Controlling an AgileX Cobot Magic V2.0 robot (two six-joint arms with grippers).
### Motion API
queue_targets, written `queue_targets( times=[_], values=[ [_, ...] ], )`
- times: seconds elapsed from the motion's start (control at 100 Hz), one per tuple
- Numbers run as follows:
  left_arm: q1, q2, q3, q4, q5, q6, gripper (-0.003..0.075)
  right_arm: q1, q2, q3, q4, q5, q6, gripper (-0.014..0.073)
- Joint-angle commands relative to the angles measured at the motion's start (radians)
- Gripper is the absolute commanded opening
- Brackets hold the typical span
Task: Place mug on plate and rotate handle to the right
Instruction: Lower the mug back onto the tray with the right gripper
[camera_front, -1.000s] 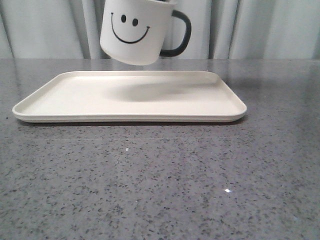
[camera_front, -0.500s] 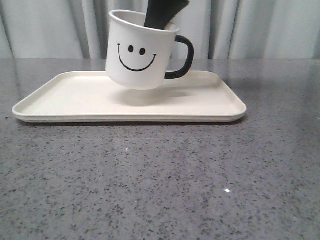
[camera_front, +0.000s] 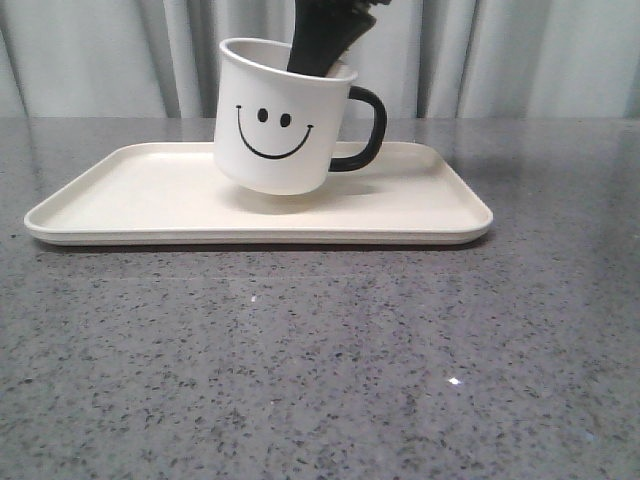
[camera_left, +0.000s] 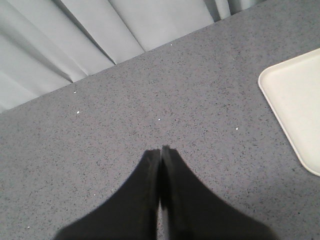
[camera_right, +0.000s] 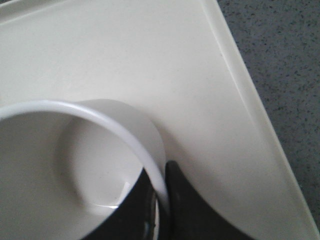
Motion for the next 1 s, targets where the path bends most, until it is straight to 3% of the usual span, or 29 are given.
queue_targets(
  times=[0.0, 0.99],
  values=[
    [-0.004, -0.003, -0.020, 0.015, -0.020, -0.010, -0.0020, 0.002, -0.047, -0.025, 0.033, 0.084, -0.011, -0.0113],
    [-0.004, -0.003, -0.020, 0.014, -0.020, -0.010, -0.0020, 0.010, -0.031, -0.025, 0.034, 0.084, -0.011, -0.0098]
  ],
)
